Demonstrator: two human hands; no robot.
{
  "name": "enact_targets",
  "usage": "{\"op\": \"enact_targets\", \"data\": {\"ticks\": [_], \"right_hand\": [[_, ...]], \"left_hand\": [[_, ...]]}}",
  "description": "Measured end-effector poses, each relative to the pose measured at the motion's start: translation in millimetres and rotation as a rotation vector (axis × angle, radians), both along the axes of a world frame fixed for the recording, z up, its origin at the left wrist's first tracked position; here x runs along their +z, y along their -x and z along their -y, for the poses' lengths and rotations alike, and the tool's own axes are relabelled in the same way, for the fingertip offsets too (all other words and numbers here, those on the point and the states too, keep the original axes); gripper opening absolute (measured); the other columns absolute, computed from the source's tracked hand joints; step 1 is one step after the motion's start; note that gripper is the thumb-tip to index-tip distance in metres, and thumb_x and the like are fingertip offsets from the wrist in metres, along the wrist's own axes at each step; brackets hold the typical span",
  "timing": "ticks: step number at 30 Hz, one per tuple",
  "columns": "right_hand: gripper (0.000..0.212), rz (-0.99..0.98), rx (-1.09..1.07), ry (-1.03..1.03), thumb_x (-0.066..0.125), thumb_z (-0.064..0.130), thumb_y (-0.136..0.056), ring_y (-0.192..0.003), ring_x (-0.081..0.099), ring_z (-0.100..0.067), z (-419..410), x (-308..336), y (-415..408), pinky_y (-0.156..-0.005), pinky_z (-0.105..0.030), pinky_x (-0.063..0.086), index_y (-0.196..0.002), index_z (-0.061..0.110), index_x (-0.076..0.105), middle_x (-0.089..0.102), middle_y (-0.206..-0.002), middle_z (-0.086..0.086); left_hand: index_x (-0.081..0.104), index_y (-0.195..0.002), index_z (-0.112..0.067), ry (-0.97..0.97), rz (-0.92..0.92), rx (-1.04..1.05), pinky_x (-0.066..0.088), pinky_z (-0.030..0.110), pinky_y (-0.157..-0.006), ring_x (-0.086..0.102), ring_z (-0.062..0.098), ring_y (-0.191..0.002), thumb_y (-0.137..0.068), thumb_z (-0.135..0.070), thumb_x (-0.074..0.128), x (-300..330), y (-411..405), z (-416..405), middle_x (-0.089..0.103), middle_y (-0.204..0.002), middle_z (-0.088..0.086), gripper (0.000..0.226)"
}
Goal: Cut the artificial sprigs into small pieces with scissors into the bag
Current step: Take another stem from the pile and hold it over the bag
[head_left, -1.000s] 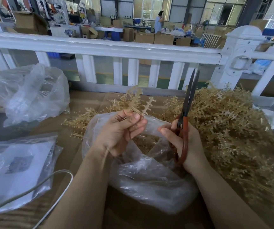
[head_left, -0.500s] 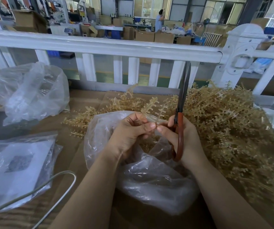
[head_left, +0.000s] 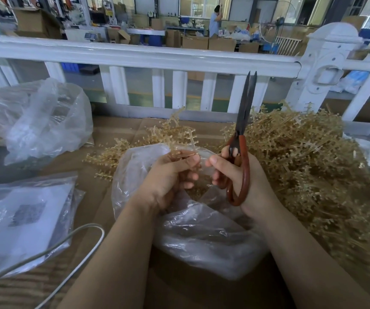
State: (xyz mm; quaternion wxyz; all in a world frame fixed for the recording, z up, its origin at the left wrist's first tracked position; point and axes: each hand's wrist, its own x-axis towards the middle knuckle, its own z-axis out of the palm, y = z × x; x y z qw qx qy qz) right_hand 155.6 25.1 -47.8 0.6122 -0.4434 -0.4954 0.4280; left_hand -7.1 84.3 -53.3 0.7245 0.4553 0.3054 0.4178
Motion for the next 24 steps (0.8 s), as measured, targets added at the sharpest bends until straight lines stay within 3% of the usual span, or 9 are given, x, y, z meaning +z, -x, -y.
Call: {"op": "enact_targets", "data": {"ticks": [4,7,12,19,22,24], "right_hand": [[0.037,0.203,-0.156,0.074,0.074,0.037,-0.091,-0.049,0.054,-0.005,-5,-9,10,-0.051,-0.021,0.044,-0.092,0.003,0.059,0.064,-0.061,0.006],[0.033,0.423,-0.318,0.03,0.072,0.055,-0.083,-0.055,0.057,0.002,-6,-13,18,-0.056,-0.013,0.041,-0.079,0.025,0.058,0.063,-0.061,0.017],[0.025,0.683,-0.509,-0.076,0.072,0.039,-0.094,-0.068,0.062,0.007,-5,-15,21,-0.052,-0.007,0.04,-0.081,0.024,0.058,0.062,-0.065,0.011],[0.013,0.569,-0.402,-0.049,0.075,0.029,-0.092,-0.071,0.063,0.005,-2,-17,17,-0.062,-0.01,0.044,-0.087,0.028,0.063,0.066,-0.074,0.012],[0.016,0.478,-0.334,-0.099,0.073,0.04,-0.089,-0.067,0.066,-0.001,2,-16,19,-0.062,-0.013,0.047,-0.083,0.028,0.064,0.068,-0.068,0.006],[0.035,0.425,-0.296,-0.113,0.068,0.052,-0.083,-0.063,0.067,-0.006,3,-14,20,-0.062,-0.014,0.049,-0.084,0.016,0.068,0.07,-0.067,0.005]], "left_hand": [[0.066,-0.091,-0.008,0.039,0.044,0.009,0.049,0.016,-0.046,0.059,0.007,-0.05,-0.083,-0.013,0.069,1,-4,1,0.067,-0.067,0.002,0.01],[0.067,-0.086,-0.008,0.025,0.134,0.048,0.053,0.016,-0.053,0.063,0.007,-0.056,-0.077,-0.017,0.07,1,-5,-2,0.067,-0.067,0.001,0.013],[0.075,-0.078,-0.01,0.043,0.248,0.042,0.057,0.017,-0.061,0.067,0.01,-0.061,-0.071,-0.009,0.072,0,-2,-6,0.068,-0.072,0.006,0.008],[0.071,-0.093,-0.004,0.032,0.186,0.031,0.058,0.019,-0.064,0.07,0.012,-0.066,-0.067,-0.002,0.073,-1,-1,-5,0.071,-0.072,0.003,0.026],[0.075,-0.084,-0.012,-0.028,0.074,0.046,0.054,0.019,-0.062,0.069,0.01,-0.067,-0.064,-0.009,0.077,-3,-1,-5,0.073,-0.073,0.0,0.021],[0.078,-0.074,-0.016,-0.064,0.07,0.043,0.05,0.018,-0.06,0.068,0.01,-0.066,-0.063,-0.012,0.078,-4,-2,-4,0.072,-0.071,0.0,0.012]]}}
